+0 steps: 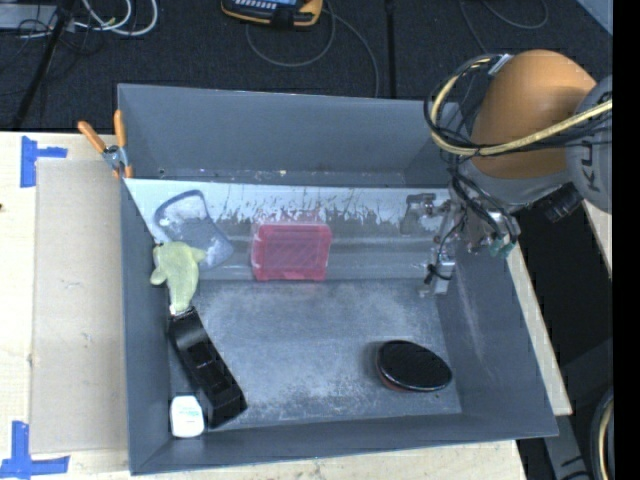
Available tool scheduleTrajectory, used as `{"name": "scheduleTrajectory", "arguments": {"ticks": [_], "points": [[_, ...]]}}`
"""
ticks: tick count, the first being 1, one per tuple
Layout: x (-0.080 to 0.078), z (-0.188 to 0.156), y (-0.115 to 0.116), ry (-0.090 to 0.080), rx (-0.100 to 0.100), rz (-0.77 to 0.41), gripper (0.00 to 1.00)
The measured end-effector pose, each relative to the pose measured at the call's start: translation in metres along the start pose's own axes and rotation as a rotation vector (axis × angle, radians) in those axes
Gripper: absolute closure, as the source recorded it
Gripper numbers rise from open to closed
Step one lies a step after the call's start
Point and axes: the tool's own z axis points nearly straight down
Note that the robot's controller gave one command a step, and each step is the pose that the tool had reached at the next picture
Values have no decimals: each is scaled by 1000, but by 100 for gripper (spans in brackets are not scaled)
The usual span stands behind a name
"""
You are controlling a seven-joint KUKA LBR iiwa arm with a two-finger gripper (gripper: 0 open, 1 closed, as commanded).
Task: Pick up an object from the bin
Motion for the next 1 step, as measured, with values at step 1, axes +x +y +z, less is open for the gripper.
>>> {"name": "scheduleTrajectory", "arguments": {"ticks": [1], "points": [[-1,-5,0,-7,1,-2,0]]}}
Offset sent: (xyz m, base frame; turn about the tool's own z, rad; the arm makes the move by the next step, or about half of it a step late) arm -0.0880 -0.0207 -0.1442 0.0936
